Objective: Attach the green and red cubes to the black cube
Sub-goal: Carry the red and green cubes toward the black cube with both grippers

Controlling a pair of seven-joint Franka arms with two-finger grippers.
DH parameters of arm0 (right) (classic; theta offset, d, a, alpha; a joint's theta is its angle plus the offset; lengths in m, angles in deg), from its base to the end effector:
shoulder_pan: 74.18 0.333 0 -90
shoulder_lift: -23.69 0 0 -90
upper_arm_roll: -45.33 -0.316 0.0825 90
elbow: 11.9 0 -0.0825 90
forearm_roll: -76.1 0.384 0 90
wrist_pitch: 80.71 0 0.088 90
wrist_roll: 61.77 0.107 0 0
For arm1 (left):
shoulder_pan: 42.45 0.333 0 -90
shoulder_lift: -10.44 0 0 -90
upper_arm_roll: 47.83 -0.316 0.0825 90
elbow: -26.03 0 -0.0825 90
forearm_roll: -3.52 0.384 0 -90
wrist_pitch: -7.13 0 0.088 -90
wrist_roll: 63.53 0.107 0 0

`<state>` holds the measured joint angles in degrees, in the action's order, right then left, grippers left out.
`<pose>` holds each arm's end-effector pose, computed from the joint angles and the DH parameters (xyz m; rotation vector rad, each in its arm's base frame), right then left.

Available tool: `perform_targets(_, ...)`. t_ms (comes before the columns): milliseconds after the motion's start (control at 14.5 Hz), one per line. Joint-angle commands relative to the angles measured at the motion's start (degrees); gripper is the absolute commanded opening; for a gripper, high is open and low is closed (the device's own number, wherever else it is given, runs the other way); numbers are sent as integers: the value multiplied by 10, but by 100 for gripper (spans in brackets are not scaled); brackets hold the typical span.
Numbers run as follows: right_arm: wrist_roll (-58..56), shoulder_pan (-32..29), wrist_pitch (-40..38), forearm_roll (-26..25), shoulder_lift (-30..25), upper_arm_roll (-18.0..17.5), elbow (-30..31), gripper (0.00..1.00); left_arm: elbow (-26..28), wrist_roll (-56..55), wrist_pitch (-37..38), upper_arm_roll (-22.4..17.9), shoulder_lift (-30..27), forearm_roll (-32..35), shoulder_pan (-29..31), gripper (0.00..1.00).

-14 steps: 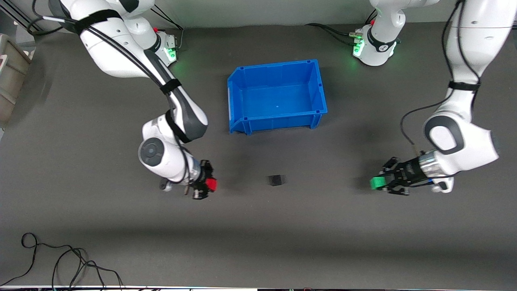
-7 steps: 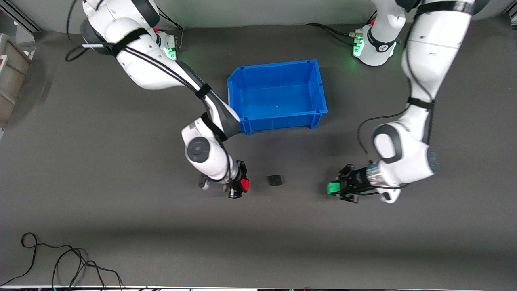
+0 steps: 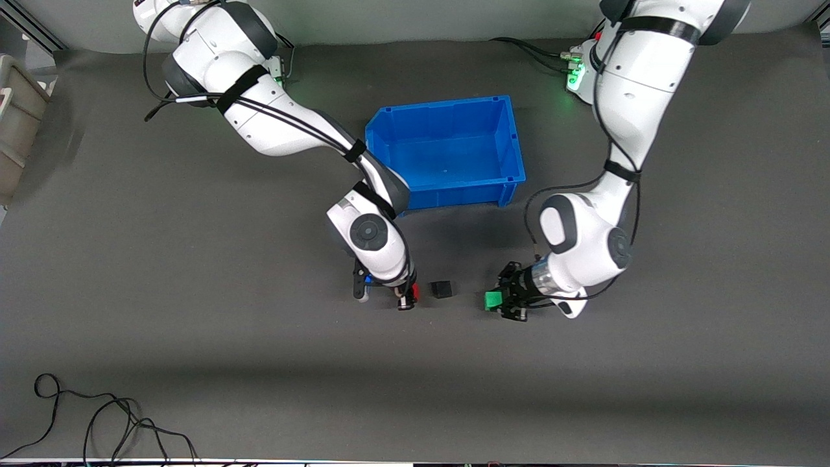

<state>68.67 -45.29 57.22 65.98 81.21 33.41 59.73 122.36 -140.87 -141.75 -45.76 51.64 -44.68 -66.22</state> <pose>0.6087 0.4654 0.1723 -2.1150 2.0773 0.0357 0.6312 -0.2858 0.1967 1.8458 1.9060 -0.4006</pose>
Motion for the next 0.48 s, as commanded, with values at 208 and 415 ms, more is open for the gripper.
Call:
perform_targets(208,22,15,-2,-20,29,-11,-26,18,-36,-95,-40,-10,41,1,-59,20)
perform_targets(415,25,18,0,-19,31,-11,-29,18,-35,-119,-44,-10,41,2,-73,20)
